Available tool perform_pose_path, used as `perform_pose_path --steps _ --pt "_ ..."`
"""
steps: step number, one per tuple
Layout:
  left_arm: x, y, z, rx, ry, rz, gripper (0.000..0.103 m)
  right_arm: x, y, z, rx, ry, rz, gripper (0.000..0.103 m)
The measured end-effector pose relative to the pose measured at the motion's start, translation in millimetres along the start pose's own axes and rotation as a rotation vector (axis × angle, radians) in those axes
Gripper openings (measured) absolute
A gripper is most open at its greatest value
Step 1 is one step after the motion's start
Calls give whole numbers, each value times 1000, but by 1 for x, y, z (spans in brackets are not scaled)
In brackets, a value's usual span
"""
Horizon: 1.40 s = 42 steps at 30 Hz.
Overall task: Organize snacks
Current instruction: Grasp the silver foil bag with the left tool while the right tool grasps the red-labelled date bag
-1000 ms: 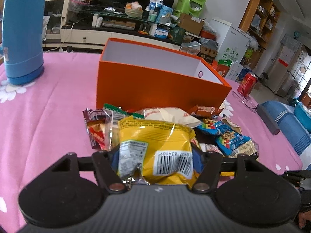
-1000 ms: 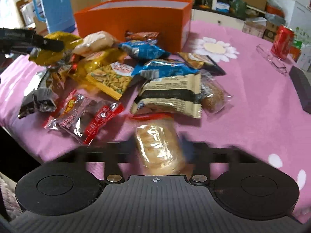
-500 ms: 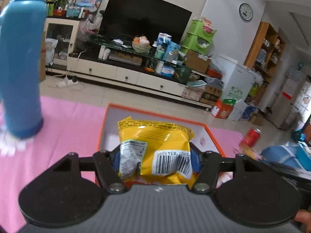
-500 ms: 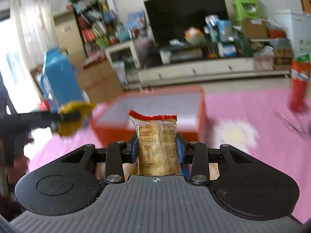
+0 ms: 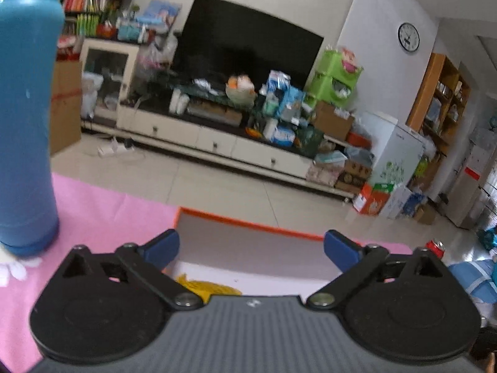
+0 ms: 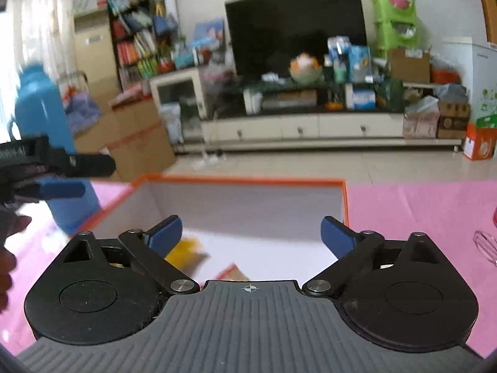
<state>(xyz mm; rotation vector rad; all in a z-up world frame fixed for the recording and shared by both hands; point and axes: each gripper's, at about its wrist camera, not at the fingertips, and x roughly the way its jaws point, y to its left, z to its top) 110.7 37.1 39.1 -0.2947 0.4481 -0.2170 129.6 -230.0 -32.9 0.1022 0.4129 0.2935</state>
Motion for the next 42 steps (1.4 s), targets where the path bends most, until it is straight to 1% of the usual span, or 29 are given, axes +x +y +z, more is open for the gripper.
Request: perform_pose_path --steps 2,5,7,10,13,16,18,20,24,25,27,29,30,31,33,35,38,41,42 --pt "-9 -1 -3 -5 7 -6 99 -11 -2 1 22 -26 20 94" --pt "-31 -3 -16 -15 49 -20 99 -26 -4 -1 29 -7 19 94" --pt "-58 -2 -33 -25 43 -6 99 -41 -5 -1 31 -18 21 94" --pt "-101 -2 -70 -17 73 26 99 -71 -4 -7 43 -43 20 94" --pt "-135 -4 -115 -7 155 67 99 -111 -5 -34 83 -39 31 94" --pt "-158 -11 -153 -13 227 83 99 -148 -4 -78 134 16 18 94" --pt "-161 -16 -168 0 261 94 99 -170 -5 -111 170 57 -6 94" --pt "-156 -22 -173 13 291 107 99 -187 -9 -135 202 86 -26 94" --pt "-152 -28 -170 -37 283 118 99 -203 -16 -152 240 90 -41 94" --pt "-148 -30 -168 -38 284 129 99 -206 -16 -155 237 90 -41 94" --pt "-135 -37 -168 -19 320 173 99 -206 -13 -161 234 110 -32 94" --pt "-124 -40 -170 -1 325 210 99 -200 -8 -163 224 135 -11 94" --pt "-121 -43 -171 19 322 233 98 -199 -6 -163 210 139 -4 94" --pt "-119 -45 -173 41 319 248 91 -198 -2 -162 200 141 -5 94" --pt "-117 -42 -175 64 348 244 78 -196 0 -162 184 150 -15 94" --pt "-122 -29 -176 24 356 219 80 -195 1 -163 180 154 -14 94" --pt "-131 -6 -175 -26 355 231 81 -194 3 -163 163 168 0 94" --pt "-133 8 -174 -53 352 217 82 -191 16 -164 119 187 49 94" --pt "-134 10 -175 -56 349 211 83 -189 25 -164 88 196 79 94"
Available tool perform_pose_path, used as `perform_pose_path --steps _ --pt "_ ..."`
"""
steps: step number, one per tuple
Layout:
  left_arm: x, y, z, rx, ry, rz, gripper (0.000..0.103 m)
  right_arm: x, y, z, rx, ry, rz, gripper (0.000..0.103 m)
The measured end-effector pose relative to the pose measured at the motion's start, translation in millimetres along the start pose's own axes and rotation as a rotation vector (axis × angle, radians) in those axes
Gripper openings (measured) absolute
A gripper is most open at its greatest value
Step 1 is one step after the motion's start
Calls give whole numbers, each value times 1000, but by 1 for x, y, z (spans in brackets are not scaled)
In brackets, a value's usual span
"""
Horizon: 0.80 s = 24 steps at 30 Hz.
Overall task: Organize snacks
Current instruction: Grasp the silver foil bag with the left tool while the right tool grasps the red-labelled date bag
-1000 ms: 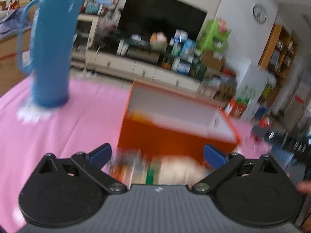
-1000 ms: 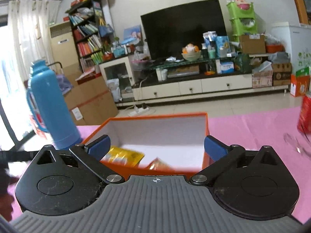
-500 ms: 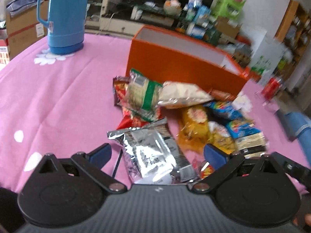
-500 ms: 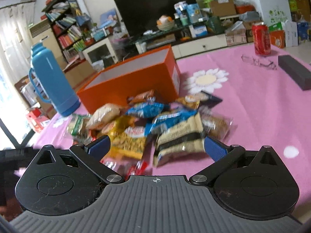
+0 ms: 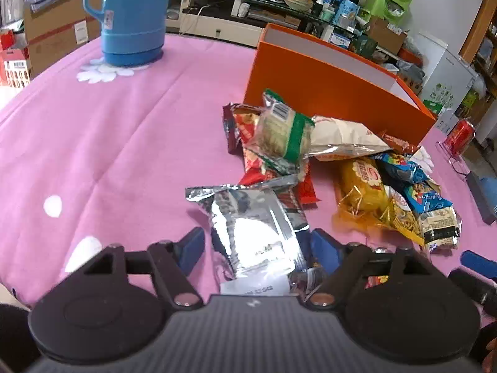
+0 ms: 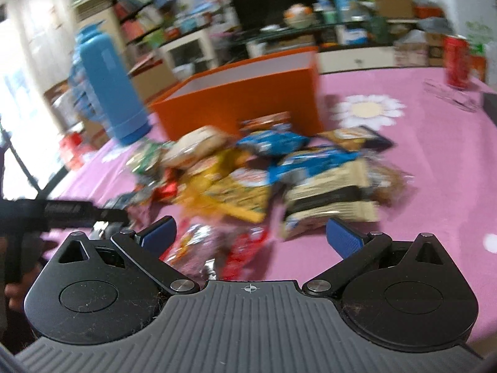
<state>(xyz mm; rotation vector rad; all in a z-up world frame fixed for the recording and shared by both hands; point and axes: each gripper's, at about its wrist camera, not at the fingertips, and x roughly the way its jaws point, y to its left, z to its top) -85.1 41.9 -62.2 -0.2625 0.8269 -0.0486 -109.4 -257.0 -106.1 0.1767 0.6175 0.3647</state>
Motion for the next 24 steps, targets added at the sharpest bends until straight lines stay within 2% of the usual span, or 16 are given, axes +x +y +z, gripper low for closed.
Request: perform_pose_path --steps 2,6,9,14,18,21,24 --pt "1 2 -3 -1 -5 -15 84 5 17 0 -72 11 33 94" --pt "2 4 -5 -10 2 -52 84 20 51 6 -258 3 14 94" --pt "3 8 -5 -27 5 -69 84 38 60 8 -312 45 37 94" --pt "4 16 -4 -72 13 -92 85 60 48 2 -250 156 40 94" --pt "4 17 -4 -71 10 -90 87 48 41 -9 -162 189 62 94" --pt "1 14 -5 -51 9 -81 91 37 42 -17 -126 181 62 94" --pt "-4 8 -6 -16 -6 -88 94 34 45 -14 -152 144 14 94"
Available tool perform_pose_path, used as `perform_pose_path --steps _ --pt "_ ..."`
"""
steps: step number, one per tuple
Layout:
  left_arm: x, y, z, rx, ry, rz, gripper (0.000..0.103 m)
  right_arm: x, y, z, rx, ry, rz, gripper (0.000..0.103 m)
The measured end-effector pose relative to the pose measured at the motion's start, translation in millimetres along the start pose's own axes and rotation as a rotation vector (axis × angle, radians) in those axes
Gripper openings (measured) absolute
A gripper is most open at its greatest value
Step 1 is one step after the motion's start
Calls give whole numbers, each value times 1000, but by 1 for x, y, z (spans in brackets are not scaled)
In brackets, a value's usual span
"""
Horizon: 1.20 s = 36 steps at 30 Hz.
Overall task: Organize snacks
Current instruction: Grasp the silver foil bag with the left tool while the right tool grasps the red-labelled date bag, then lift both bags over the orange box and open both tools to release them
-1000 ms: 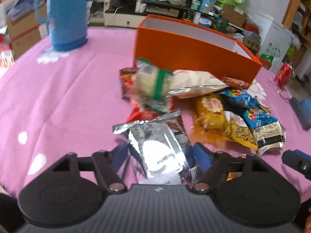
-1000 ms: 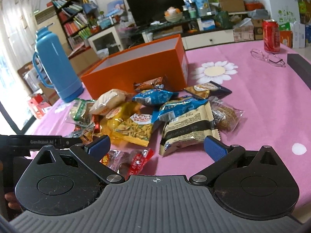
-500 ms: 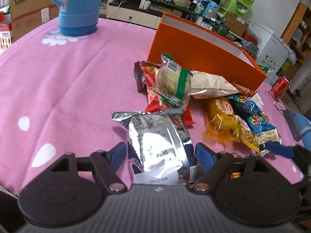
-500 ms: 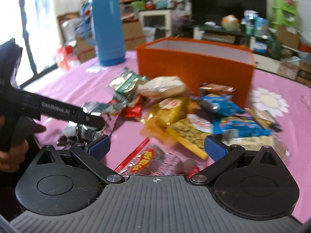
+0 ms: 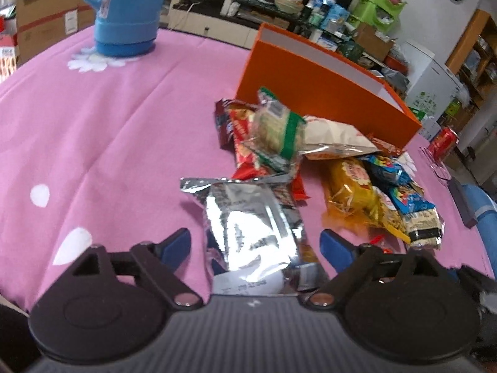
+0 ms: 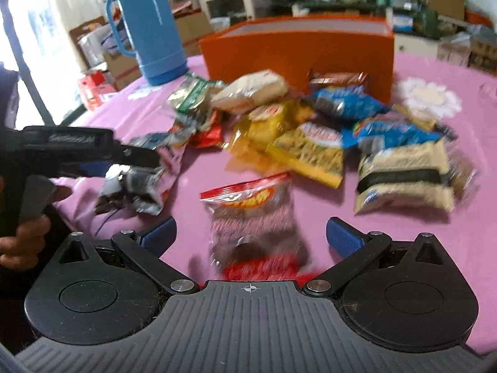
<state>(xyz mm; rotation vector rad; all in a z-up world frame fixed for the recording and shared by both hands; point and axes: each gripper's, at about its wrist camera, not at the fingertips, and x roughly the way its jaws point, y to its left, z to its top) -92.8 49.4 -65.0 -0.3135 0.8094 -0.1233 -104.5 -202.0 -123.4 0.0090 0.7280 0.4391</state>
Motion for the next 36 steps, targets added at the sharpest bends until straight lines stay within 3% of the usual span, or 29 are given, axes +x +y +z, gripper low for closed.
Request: perform_pose_path --steps 7,12,20,21,23,27,30,31,32,36 --pt "9 -10 -5 52 23 39 94 16 16 -1 -91 39 -20 89" --pt "15 -15 -6 71 27 64 94 22 19 -8 -144 26 -84 94" --pt "16 -17 -8 93 24 77 94 18 17 -8 -129 19 -90 94" --pt "16 -18 -8 95 23 79 94 17 15 -7 -108 23 -89 92" --pt "17 -20 -8 104 23 86 94 12 11 -6 -77 -2 -78 77" --pt "18 -24 -10 127 24 105 93 14 16 -5 -103 -1 -84 71" --pt "19 -28 -11 155 29 132 79 16 20 -5 -123 -1 -109 69" --pt "18 -29 -12 167 32 144 71 16 20 -5 -127 -2 -114 63" --pt "17 -30 -13 177 32 154 70 14 19 -5 -123 -6 -111 46" --pt "7 -23 -10 109 39 114 66 6 9 -6 -60 -22 -95 41"
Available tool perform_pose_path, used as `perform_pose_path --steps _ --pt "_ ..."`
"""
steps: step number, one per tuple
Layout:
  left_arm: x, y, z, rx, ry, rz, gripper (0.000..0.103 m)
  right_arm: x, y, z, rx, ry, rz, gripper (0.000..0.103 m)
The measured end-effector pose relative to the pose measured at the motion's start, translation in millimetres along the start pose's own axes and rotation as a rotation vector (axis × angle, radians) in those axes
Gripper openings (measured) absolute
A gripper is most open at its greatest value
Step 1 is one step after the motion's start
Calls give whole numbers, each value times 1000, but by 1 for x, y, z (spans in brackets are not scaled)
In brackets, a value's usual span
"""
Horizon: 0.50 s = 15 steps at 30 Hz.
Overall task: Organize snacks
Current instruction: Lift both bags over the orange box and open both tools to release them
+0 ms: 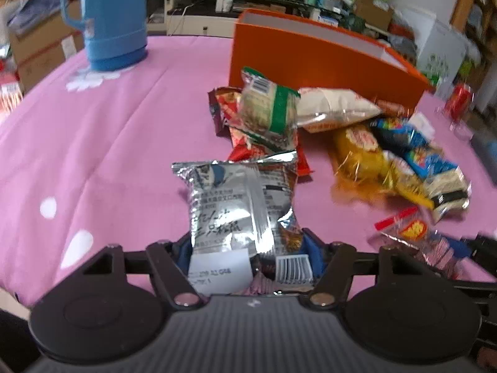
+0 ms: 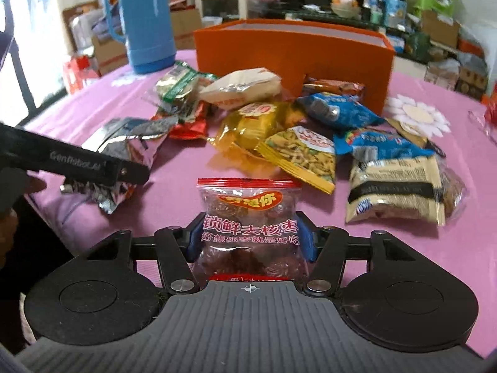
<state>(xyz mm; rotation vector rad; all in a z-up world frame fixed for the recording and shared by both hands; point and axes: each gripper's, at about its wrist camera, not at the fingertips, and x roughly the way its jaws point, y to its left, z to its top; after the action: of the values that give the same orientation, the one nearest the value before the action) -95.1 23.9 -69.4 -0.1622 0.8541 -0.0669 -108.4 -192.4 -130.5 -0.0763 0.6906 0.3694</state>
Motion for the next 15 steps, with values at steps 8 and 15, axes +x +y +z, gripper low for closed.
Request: perform_pose_path --steps 8,15 --pt "-43 -1 17 -37 -91 -100 66 -41 -31 -1 226 -92 111 41" --pt "-44 -18 90 -10 -190 -154 66 -52 -55 54 262 -208 152 41"
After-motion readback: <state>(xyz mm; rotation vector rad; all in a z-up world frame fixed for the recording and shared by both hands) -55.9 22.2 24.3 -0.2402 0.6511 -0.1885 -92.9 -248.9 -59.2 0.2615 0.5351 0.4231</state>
